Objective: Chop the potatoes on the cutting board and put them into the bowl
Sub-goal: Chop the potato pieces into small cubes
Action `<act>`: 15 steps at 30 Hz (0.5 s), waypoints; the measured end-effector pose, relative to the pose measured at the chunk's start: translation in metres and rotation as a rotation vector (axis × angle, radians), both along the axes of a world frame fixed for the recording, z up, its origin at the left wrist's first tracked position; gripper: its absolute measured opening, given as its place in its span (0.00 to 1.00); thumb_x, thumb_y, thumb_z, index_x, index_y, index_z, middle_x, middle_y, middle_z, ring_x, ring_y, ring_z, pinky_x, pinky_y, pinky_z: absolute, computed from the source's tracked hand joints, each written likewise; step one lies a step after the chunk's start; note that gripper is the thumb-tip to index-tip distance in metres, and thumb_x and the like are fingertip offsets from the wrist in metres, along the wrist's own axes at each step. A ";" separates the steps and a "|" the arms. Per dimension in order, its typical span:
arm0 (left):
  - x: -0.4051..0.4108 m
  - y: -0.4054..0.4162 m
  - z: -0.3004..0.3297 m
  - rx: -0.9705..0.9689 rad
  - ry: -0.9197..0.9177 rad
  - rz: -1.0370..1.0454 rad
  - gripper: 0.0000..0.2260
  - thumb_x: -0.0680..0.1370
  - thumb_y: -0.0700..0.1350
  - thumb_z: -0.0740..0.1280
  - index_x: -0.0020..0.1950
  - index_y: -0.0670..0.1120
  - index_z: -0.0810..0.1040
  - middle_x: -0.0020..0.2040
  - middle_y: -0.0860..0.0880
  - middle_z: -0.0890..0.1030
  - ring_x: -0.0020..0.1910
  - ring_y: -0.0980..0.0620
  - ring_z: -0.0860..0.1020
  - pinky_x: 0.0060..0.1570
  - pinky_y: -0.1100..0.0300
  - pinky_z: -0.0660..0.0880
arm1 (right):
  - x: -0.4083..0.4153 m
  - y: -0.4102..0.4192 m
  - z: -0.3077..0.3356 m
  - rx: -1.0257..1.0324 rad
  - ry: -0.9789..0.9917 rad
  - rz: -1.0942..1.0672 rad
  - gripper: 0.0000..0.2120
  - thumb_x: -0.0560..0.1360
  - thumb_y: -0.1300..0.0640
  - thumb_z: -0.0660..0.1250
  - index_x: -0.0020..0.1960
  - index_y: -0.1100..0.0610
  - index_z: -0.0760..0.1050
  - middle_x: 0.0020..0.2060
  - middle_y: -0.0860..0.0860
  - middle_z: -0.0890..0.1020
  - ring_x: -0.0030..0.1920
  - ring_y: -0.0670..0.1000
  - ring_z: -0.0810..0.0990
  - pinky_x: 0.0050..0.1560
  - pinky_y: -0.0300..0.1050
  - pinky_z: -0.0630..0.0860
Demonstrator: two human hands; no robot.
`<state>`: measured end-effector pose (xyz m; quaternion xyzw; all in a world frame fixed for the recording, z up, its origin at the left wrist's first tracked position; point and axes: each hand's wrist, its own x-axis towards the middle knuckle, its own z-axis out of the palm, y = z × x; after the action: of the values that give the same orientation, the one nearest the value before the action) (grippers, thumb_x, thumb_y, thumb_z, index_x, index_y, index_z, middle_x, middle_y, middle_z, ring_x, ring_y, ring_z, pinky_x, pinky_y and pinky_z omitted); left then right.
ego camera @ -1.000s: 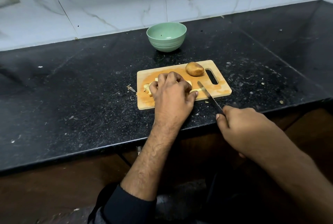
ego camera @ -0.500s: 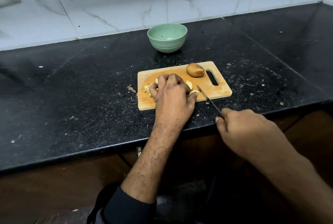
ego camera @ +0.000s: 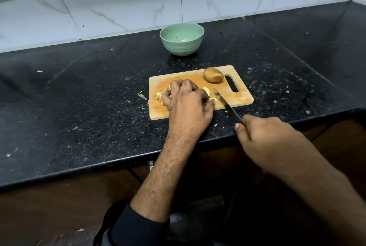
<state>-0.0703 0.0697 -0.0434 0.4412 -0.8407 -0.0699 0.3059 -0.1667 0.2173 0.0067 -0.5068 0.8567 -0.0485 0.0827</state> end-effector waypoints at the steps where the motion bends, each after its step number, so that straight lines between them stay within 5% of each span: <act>1: 0.000 0.000 0.000 -0.009 0.000 -0.009 0.10 0.74 0.57 0.72 0.46 0.52 0.84 0.52 0.54 0.73 0.63 0.50 0.65 0.64 0.43 0.58 | 0.000 0.000 -0.001 0.016 -0.020 0.009 0.15 0.84 0.43 0.49 0.45 0.48 0.67 0.32 0.47 0.75 0.33 0.47 0.74 0.35 0.45 0.68; 7: 0.000 0.000 0.001 0.003 0.002 -0.014 0.09 0.73 0.57 0.72 0.44 0.53 0.83 0.54 0.55 0.72 0.63 0.50 0.65 0.63 0.44 0.59 | 0.006 -0.003 -0.005 0.011 0.003 0.002 0.12 0.84 0.45 0.50 0.45 0.47 0.64 0.32 0.47 0.73 0.30 0.45 0.72 0.34 0.44 0.67; 15: -0.001 -0.003 0.001 0.021 0.024 -0.016 0.07 0.72 0.54 0.74 0.43 0.52 0.84 0.54 0.55 0.73 0.63 0.50 0.65 0.63 0.44 0.60 | -0.005 -0.019 0.013 0.221 -0.099 -0.001 0.11 0.86 0.48 0.50 0.55 0.50 0.70 0.40 0.49 0.75 0.38 0.49 0.75 0.47 0.49 0.77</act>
<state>-0.0712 0.0668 -0.0428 0.4368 -0.8396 -0.0864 0.3111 -0.1716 0.1987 0.0194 -0.4911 0.8520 0.0212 0.1802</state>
